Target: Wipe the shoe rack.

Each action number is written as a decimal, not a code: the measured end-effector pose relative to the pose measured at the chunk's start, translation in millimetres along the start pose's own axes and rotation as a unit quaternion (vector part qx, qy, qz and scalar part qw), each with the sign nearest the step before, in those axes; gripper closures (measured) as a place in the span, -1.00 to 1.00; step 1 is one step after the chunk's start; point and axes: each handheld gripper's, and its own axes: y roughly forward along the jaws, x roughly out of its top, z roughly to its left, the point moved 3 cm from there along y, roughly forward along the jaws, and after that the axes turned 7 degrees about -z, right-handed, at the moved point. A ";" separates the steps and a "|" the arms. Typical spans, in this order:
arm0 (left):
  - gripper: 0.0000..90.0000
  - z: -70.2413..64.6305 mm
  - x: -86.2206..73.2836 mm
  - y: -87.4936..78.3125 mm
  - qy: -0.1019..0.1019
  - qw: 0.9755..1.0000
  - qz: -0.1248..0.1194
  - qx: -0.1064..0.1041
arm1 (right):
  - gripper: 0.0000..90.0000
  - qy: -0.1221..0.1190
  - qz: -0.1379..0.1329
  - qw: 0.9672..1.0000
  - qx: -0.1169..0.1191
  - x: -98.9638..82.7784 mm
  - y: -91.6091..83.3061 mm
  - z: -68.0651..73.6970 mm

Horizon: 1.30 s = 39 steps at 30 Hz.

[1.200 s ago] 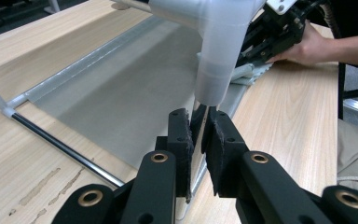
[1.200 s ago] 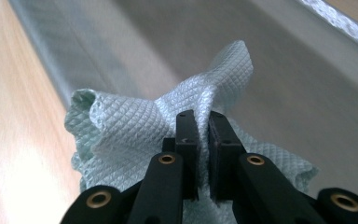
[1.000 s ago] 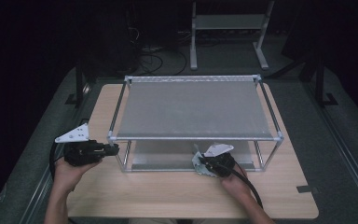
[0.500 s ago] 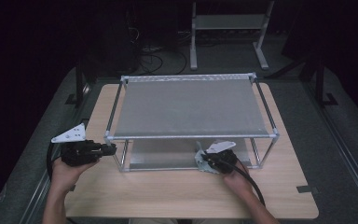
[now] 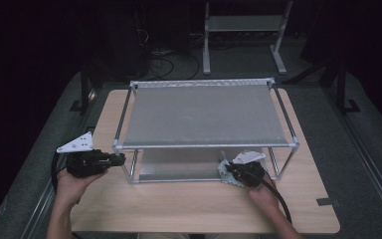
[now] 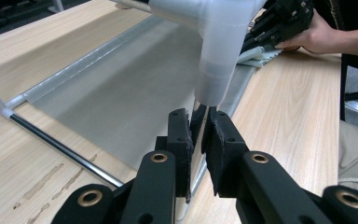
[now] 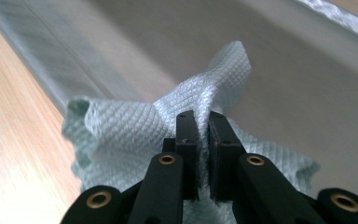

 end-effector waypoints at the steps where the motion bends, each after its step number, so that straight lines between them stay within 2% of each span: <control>1: 0.78 0.0 0.0 0.0 0.000 1.000 0.000 0.000 | 0.86 0.003 0.001 1.000 0.006 2.3 3.0 4.9; 3: 0.78 0.2 0.0 -0.9 -0.001 1.000 0.001 0.002 | 0.86 -0.016 -0.004 1.000 0.016 7.1 9.3 11.7; 5: 0.78 0.7 -0.4 -1.3 -0.001 1.000 0.000 -0.002 | 0.86 -0.027 -0.005 0.999 0.019 7.6 8.8 12.1; 8: 0.78 1.0 -0.6 -1.4 -0.001 1.000 0.000 -0.003 | 0.86 -0.013 0.003 1.000 0.012 3.1 2.5 7.2; 10: 0.78 0.7 -0.3 -0.2 0.000 1.000 -0.001 -0.005 | 0.86 -0.009 0.007 1.000 -0.009 -7.6 -11.8 -7.7; 12: 0.78 0.3 0.6 0.7 0.001 1.000 0.001 -0.003 | 0.86 -0.014 0.010 1.000 -0.016 -8.6 -13.3 -11.7; 14: 0.78 0.3 0.7 0.7 0.000 1.000 0.001 -0.002 | 0.86 -0.009 0.004 1.000 -0.008 -5.9 -10.2 -7.6; 15: 0.78 0.3 0.7 0.6 0.001 1.000 0.001 -0.002 | 0.86 -0.015 0.006 1.000 -0.004 -2.4 -5.2 -1.9; 17: 0.78 0.5 0.4 0.0 0.000 1.000 0.001 -0.001 | 0.86 -0.017 0.008 1.000 -0.003 -1.2 -3.8 0.5; 19: 0.78 0.7 0.3 0.0 0.000 1.000 0.000 -0.002 | 0.86 -0.019 0.005 1.000 -0.003 -3.3 -7.2 -3.4; 20: 0.78 0.9 0.1 0.0 0.000 1.000 0.000 -0.003 | 0.86 -0.018 0.014 1.000 -0.019 -11.2 -17.4 -11.8; 22: 0.78 0.9 0.1 0.1 0.000 1.000 0.000 -0.003 | 0.86 -0.007 0.012 0.999 -0.030 -17.8 -26.9 -19.4; 23: 0.78 0.9 0.1 0.5 -0.001 1.000 -0.001 -0.004 | 0.86 -0.007 0.012 0.999 -0.030 -17.8 -26.9 -19.4; 24: 0.78 0.5 0.3 1.2 -0.001 1.000 -0.001 -0.004 | 0.86 -0.008 0.019 0.999 -0.040 -21.5 -31.9 -25.9; 25: 0.78 0.6 0.8 1.6 -0.001 1.000 0.000 -0.004 | 0.86 -0.005 0.018 0.999 -0.042 -20.8 -30.6 -24.3; 28: 0.78 0.5 0.7 0.6 0.000 1.000 0.001 -0.001 | 0.86 -0.022 0.016 0.999 -0.033 -15.5 -23.8 -16.9; 31: 0.78 0.6 0.6 0.5 0.000 1.000 0.001 -0.002 | 0.86 -0.019 0.018 0.999 -0.031 -16.6 -26.4 -18.6; 32: 0.78 0.7 0.4 0.6 -0.001 1.000 0.000 -0.003 | 0.86 -0.024 0.018 0.999 -0.042 -22.6 -33.6 -25.5; 33: 0.78 0.7 0.4 0.6 -0.001 1.000 0.000 -0.003 | 0.86 -0.024 0.018 0.999 -0.042 -22.6 -33.6 -25.5; 34: 0.78 0.2 0.5 1.1 -0.001 1.000 0.000 -0.005 | 0.86 -0.020 0.019 0.998 -0.055 -28.3 -41.4 -32.5; 35: 0.78 0.2 0.5 1.1 -0.001 1.000 0.000 -0.005 | 0.86 -0.020 0.019 0.998 -0.055 -28.3 -41.4 -32.5; 36: 0.78 -0.1 0.9 1.7 0.000 1.000 0.001 -0.006 | 0.87 -0.006 0.019 0.998 -0.060 -30.8 -44.3 -36.4; 39: 0.78 0.1 1.5 1.8 0.001 1.000 0.003 -0.003 | 0.87 -0.012 0.020 0.998 -0.064 -29.0 -42.4 -33.7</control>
